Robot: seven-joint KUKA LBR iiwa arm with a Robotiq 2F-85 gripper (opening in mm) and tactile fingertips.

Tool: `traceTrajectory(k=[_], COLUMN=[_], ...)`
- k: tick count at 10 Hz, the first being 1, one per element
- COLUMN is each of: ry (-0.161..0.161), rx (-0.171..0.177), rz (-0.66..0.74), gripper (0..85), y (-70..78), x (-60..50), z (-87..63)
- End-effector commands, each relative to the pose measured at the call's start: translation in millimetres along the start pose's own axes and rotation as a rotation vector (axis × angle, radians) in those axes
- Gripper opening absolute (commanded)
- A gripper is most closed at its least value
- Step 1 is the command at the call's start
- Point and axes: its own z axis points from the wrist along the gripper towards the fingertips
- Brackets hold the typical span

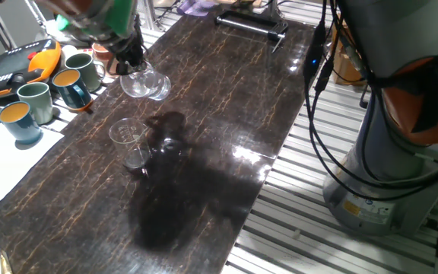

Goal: Pour the water from one cup into another empty cup

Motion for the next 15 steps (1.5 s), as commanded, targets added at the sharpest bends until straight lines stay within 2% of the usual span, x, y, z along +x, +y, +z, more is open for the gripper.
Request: traceTrajectory(k=[1,3,6,8,12,15], ry=[0.001,-0.003,0.0,-0.007,-0.022,-0.028], rx=[0.007,0.044,0.063,0.102,0.158,0.186], rz=[-0.001,-0.004,0.001,-0.002,0.004,0.001], gripper=[0.7,0.7,0.7,0.7,0.7,0.7], y=[1.0,4.8,11.4,15.5,27.1,27.8], x=[-0.7,-3.5,-5.9,-6.7,-8.4,-8.2], z=[-1.4,-5.9,-9.9,-10.1,-11.6,-13.0])
